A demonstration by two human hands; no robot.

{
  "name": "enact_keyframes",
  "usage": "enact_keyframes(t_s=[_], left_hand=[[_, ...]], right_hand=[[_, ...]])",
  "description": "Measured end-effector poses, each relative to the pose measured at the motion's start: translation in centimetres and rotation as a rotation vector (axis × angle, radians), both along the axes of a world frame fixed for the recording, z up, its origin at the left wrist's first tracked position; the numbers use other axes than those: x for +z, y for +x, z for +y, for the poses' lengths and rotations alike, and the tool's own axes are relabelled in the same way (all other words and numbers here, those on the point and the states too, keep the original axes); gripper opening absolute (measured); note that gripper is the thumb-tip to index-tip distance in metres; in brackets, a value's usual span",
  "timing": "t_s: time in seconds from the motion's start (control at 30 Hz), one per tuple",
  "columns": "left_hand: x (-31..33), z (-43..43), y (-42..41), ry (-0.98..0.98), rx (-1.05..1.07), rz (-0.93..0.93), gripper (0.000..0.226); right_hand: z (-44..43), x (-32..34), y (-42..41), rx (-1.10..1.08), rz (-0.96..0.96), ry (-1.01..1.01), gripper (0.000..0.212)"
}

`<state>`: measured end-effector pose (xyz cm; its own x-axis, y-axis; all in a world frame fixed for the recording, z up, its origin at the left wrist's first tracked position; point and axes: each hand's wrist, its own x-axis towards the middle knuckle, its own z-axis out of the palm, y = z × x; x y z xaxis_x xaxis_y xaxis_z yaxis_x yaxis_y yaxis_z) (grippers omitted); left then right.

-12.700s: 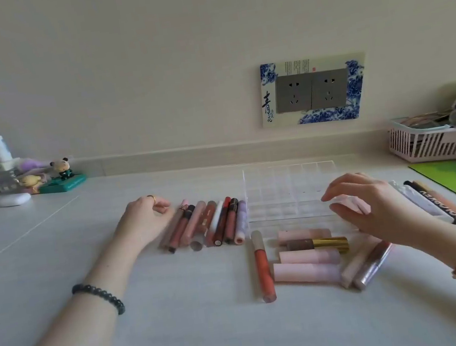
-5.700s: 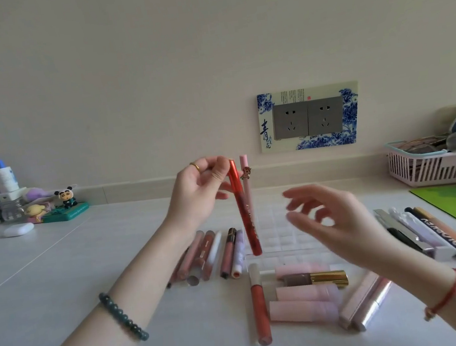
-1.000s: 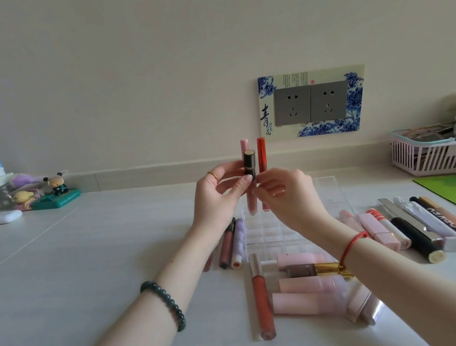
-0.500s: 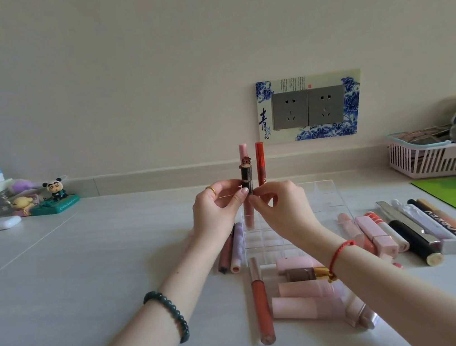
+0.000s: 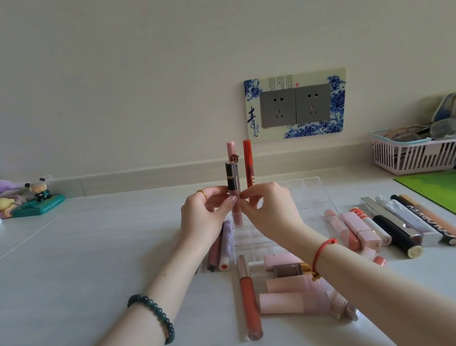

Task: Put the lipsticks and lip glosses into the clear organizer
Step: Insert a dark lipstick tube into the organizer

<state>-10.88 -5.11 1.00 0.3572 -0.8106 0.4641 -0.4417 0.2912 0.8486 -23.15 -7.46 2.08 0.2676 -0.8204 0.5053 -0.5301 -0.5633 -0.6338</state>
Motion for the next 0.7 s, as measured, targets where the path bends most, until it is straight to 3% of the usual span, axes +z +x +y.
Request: enact_keyframes(t_s=[0.2, 0.7], left_hand=[[-0.40, -0.14, 0.26, 0.027, 0.030, -0.107, 0.015], [-0.16, 0.44, -0.03, 0.058, 0.058, -0.134, 0.014]], right_hand=[[0.23, 0.00, 0.07, -0.010, 0.042, 0.023, 0.020], [0.34, -0.03, -0.06, -0.010, 0.096, 0.005, 0.024]])
